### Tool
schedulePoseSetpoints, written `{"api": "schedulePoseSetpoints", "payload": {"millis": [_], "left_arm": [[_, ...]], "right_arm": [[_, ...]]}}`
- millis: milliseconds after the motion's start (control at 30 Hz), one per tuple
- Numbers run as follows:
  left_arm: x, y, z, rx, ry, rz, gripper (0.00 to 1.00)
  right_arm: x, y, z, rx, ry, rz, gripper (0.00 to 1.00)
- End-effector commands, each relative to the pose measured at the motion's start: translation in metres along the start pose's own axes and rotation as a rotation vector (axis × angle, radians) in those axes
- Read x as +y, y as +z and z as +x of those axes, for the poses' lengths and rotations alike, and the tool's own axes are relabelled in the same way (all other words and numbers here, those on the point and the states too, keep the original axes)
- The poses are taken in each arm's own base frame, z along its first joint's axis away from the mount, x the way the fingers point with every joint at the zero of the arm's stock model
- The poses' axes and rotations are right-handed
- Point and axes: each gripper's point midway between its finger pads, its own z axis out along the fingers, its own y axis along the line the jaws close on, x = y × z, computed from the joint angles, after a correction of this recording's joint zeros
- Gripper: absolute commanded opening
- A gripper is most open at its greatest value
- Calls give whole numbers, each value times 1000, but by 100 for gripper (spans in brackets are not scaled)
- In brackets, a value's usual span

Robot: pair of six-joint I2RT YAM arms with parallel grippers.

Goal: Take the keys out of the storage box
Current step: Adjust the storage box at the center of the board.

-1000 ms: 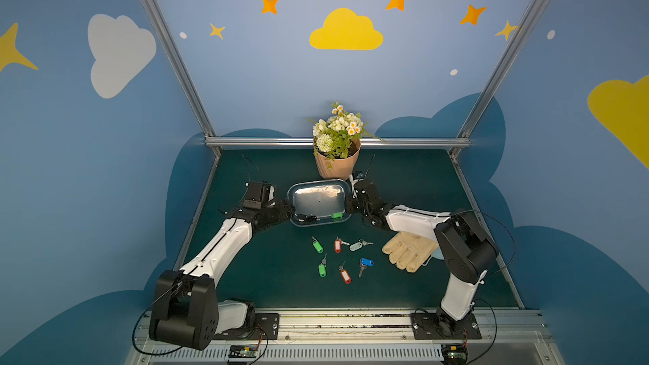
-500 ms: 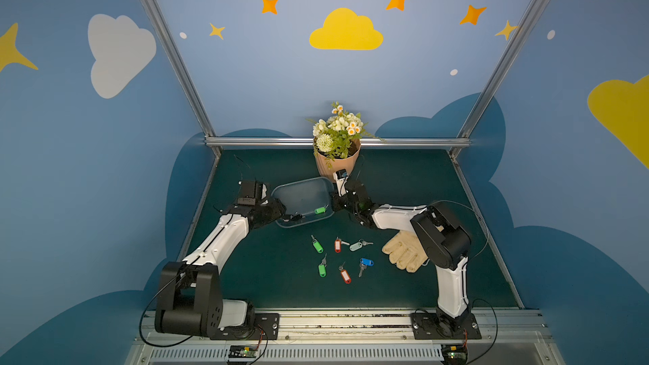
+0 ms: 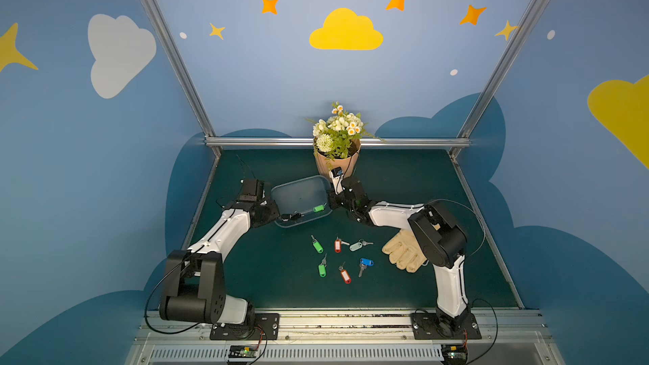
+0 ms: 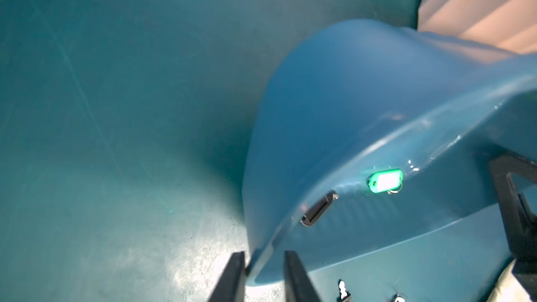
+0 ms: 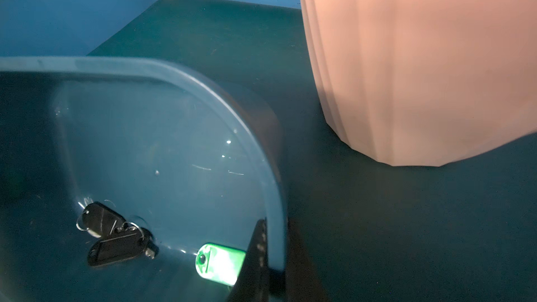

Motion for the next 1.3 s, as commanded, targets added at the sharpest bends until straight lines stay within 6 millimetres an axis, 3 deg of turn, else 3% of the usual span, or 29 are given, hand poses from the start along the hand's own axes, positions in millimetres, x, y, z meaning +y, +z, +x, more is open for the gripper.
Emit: {"api": "schedulePoseSetpoints", "payload": {"millis": [0, 400, 867, 1033, 1167, 1267], "left_arm": [[-5, -2, -5, -7, 13, 11, 22], [1, -1, -2, -21, 11, -5, 3], [6, -5, -2, -64, 32, -10, 3], [-1, -19, -5, -120, 87, 20, 2], [-3, -30, -5, -195, 132, 33, 2], [-3, -33, -2, -228, 153, 51, 2]], "right_arm": [[13, -2, -8, 1, -26, -25, 0], [7, -18, -19, 9, -47, 6, 12], [4, -49, -26, 36, -54, 46, 27], [40, -83, -22, 73, -65, -89, 38], [105, -98, -3, 111, -121, -274, 51], [145, -88, 16, 159, -206, -343, 56]]}}
